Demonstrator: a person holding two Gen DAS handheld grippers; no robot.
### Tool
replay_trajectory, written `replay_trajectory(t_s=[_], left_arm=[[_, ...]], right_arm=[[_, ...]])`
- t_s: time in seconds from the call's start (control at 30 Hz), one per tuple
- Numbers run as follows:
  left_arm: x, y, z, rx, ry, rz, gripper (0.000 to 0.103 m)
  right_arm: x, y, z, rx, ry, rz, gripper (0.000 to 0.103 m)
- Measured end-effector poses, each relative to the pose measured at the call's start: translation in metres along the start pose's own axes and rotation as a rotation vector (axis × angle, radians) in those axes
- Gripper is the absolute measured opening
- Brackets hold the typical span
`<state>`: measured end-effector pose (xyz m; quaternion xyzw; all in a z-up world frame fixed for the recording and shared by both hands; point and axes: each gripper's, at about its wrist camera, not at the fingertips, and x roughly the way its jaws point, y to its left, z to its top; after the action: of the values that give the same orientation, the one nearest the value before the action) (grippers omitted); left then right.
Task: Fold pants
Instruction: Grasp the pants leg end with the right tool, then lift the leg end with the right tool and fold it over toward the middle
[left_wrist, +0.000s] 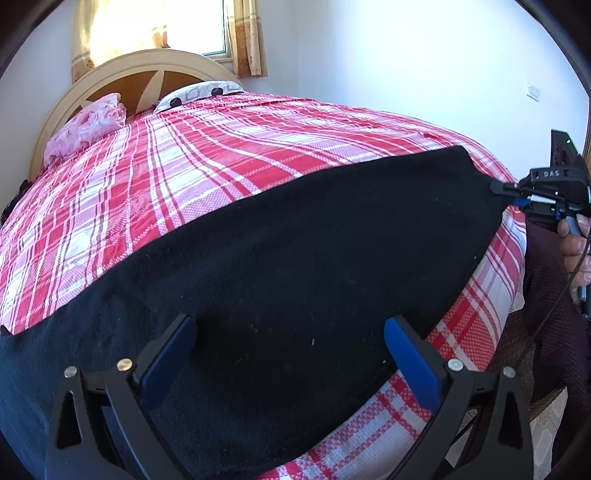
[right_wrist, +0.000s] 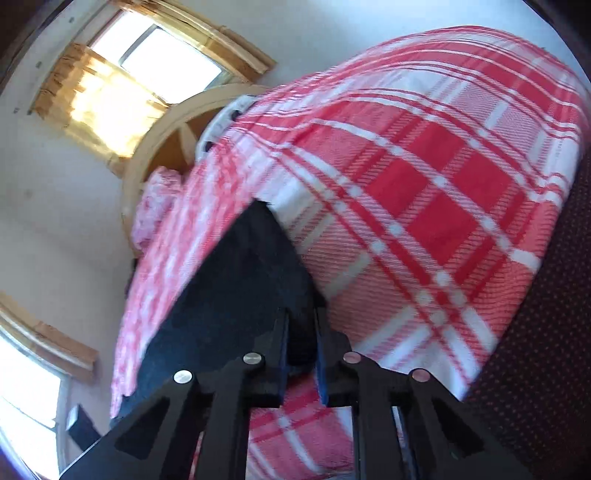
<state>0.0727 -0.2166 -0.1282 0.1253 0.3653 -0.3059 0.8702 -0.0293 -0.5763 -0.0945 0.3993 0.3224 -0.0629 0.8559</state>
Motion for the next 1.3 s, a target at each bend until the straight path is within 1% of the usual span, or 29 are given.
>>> replay_trajectory(t_s=[0.13, 0.23, 0.43, 0.53, 0.63, 0.7, 0.8, 0.93, 1.07, 1.3], left_arm=[[-0.008, 0.011, -0.003, -0.035, 0.007, -0.013, 0.103], [-0.016, 0.026, -0.007, -0.088, 0.01, -0.019, 0.103], [-0.033, 0.064, -0.021, -0.188, 0.004, 0.004, 0.103], [-0.037, 0.08, -0.029, -0.232, 0.003, 0.029, 0.103], [-0.04, 0.094, -0.038, -0.277, 0.001, 0.034, 0.103], [-0.042, 0.099, -0.042, -0.293, -0.006, 0.031, 0.103], [-0.046, 0.102, -0.046, -0.29, -0.019, 0.039, 0.103], [-0.05, 0.106, -0.048, -0.291, -0.026, 0.033, 0.103], [-0.054, 0.114, -0.053, -0.314, -0.038, 0.027, 0.103], [-0.071, 0.133, -0.062, -0.357, -0.077, 0.056, 0.103]], right_arm=[[-0.01, 0.03, -0.003, -0.099, -0.049, 0.014, 0.012], [-0.016, 0.057, -0.009, -0.18, -0.082, 0.007, 0.012], [-0.009, 0.109, -0.032, -0.338, -0.081, -0.006, 0.012], [-0.006, 0.134, -0.05, -0.434, -0.074, -0.017, 0.012], [0.0, 0.158, -0.067, -0.512, -0.063, -0.013, 0.012], [0.006, 0.173, -0.077, -0.542, -0.051, -0.003, 0.012], [0.015, 0.189, -0.089, -0.578, -0.034, 0.003, 0.012], [0.027, 0.205, -0.101, -0.587, -0.006, 0.024, 0.012], [0.039, 0.223, -0.115, -0.604, 0.023, 0.051, 0.012], [0.061, 0.266, -0.145, -0.673, 0.085, 0.104, 0.012]])
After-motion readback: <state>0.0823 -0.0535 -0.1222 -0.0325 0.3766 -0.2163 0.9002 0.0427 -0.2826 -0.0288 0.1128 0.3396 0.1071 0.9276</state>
